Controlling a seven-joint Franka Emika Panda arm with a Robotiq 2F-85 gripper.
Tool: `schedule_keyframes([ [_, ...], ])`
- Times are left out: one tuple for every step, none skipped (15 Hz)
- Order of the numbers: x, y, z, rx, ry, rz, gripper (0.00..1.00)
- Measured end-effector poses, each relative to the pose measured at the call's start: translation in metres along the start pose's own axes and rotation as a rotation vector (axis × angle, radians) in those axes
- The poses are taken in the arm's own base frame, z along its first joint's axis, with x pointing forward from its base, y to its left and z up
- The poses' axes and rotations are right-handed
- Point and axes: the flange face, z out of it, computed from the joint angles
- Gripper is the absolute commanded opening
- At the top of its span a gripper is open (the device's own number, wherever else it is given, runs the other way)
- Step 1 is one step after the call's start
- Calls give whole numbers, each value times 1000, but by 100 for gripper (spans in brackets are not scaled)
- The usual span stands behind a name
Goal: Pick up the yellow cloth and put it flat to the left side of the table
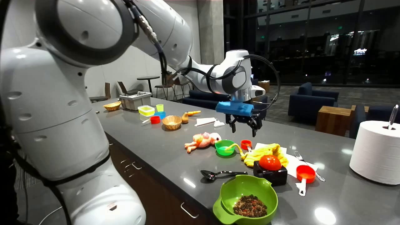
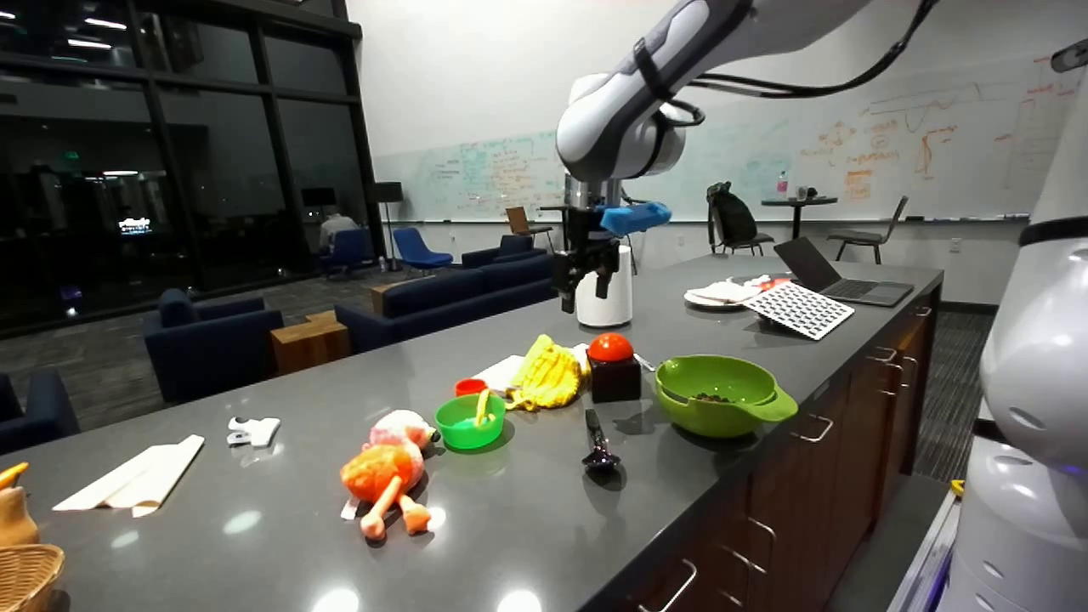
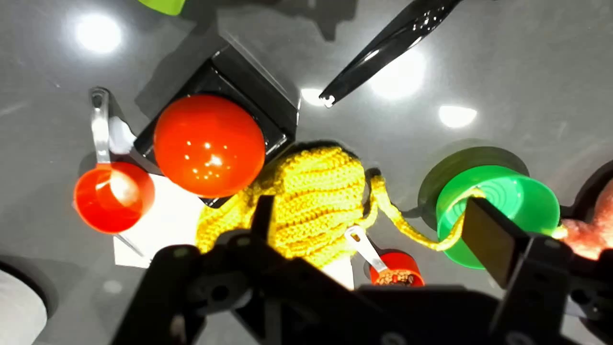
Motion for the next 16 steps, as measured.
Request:
schedule_keyframes([
  [12,-1,7,3,-5,-10,100],
  [22,-2,14,4,-10,-18,100],
  [32,-2,21,5,-15,-27,100],
  [41,-3,28,8,-20,-35,100],
  [49,-3,35,12,-24,-41,100],
  [56,-2,42,14,-29,-49,100],
  [63,-1,50,16,-35,-54,100],
  [68,0,58,18,-42,-58,100],
  [73,1,65,19,-48,-63,100],
  [77,2,73,20,-54,-66,100],
  [81,4,80,21,-61,-66,100],
  [84,6,87,22,-67,-67,100],
  [87,9,93,23,-73,-71,100],
  [89,12,99,24,-79,-74,100],
  [90,14,105,26,-84,-76,100],
  [91,17,110,27,-90,-81,100],
])
